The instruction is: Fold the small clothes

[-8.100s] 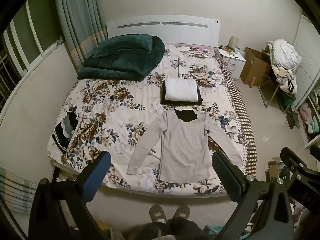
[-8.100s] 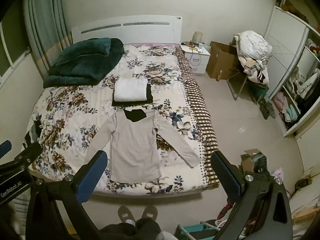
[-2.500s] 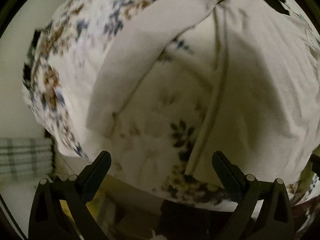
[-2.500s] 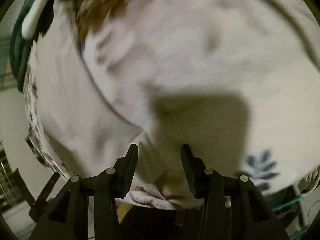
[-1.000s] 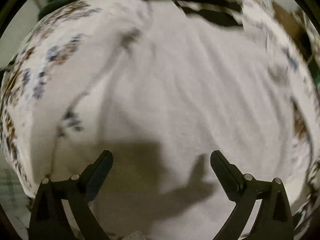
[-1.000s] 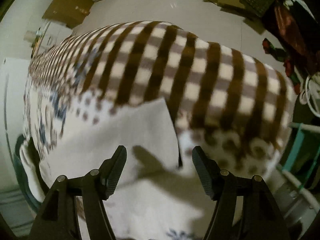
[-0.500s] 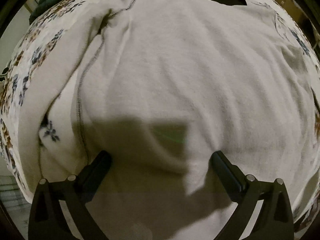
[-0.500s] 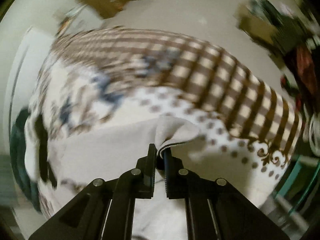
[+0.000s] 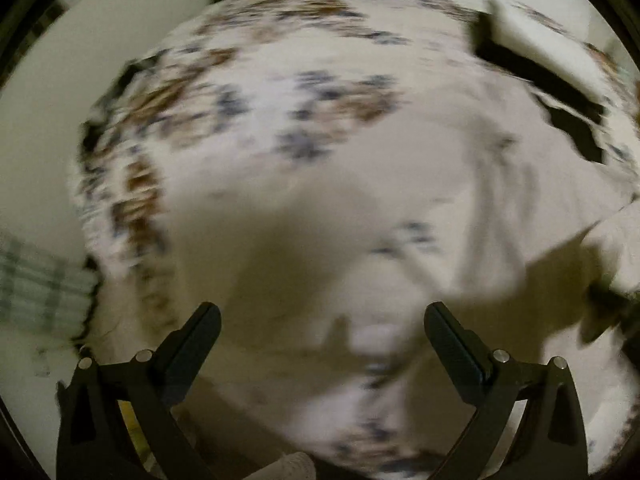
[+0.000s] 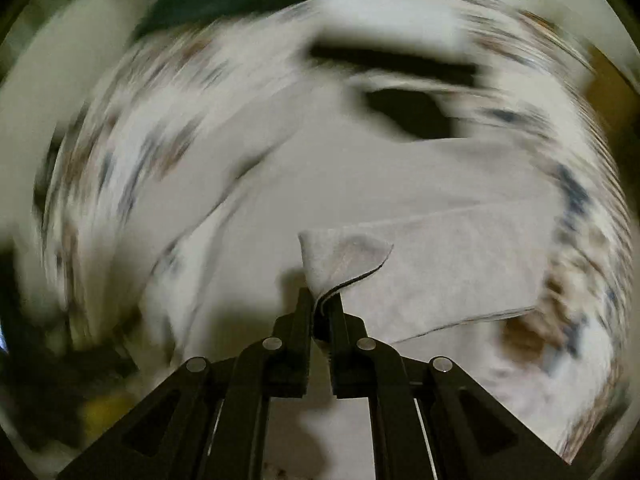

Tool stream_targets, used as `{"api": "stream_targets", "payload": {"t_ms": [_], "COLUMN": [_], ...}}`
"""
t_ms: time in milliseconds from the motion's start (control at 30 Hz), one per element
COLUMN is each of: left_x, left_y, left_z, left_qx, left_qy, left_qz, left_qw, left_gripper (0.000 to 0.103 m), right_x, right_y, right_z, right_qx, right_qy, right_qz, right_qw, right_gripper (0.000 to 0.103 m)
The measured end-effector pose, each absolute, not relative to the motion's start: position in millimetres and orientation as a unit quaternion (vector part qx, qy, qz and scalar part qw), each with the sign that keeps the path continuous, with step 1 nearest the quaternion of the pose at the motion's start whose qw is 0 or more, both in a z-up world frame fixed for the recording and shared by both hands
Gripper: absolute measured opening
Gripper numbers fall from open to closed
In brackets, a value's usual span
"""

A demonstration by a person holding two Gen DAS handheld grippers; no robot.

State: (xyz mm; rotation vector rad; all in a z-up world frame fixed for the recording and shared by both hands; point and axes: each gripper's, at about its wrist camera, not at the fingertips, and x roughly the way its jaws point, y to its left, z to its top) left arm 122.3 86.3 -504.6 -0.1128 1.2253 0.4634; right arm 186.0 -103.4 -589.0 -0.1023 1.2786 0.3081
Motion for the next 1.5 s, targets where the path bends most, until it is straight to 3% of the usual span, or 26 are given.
{"api": "stream_targets", "payload": {"t_ms": [133, 333, 367, 467, 600, 833, 900, 933, 967, 1033, 1300, 1500], "left_x": [101, 83, 81, 69, 55, 76, 95, 105, 113, 123, 137, 134], "left_y": [115, 155, 163, 185, 223, 230, 221, 215, 210, 204, 149, -3], "left_z": [-524, -544, -546, -547, -569, -604, -610, -613, -615, -606, -492, -439], "left_qx": [-0.07, -0.113, -0.13, -0.189, -0.311, -0.341, -0.308, -0.288, -0.267, -0.239, -0.148, -0.047], "left_qy": [0.582, 0.592, 0.591, 0.585, 0.573, 0.566, 0.574, 0.578, 0.586, 0.574, 0.503, 0.496], "left_qz": [0.255, 0.277, 0.279, 0.277, 0.255, 0.223, 0.213, 0.204, 0.206, 0.206, 0.149, -0.044], "left_qw": [0.769, 0.749, 0.746, 0.739, 0.714, 0.717, 0.728, 0.736, 0.737, 0.756, 0.839, 0.866], "left_gripper": [0.103, 0.103, 0.103, 0.103, 0.103, 0.101, 0.083, 0.05, 0.024, 0.006, 0.006, 0.006], "right_x": [136, 116, 121, 140, 155, 169, 166, 164, 161, 156, 141, 118], "right_y": [-22, -1, -3, -26, -81, -174, -192, -197, -201, -208, -228, -274], "right_z": [-646, -686, -684, -670, -649, -669, -675, -677, -682, -687, -677, -665], "right_qx": [-0.175, -0.227, -0.21, -0.091, 0.029, 0.119, 0.138, 0.145, 0.15, 0.153, 0.153, 0.181], "right_qy": [0.609, 0.638, 0.644, 0.687, 0.702, 0.725, 0.73, 0.732, 0.733, 0.734, 0.72, 0.713], "right_qz": [0.2, 0.2, 0.202, 0.228, 0.186, 0.071, 0.054, 0.049, 0.043, 0.033, 0.019, -0.023], "right_qw": [0.747, 0.708, 0.707, 0.684, 0.687, 0.674, 0.667, 0.664, 0.662, 0.661, 0.677, 0.677], "right_gripper": [0.007, 0.011, 0.019, 0.063, 0.065, 0.065, 0.065, 0.065, 0.065, 0.065, 0.065, 0.064]}}
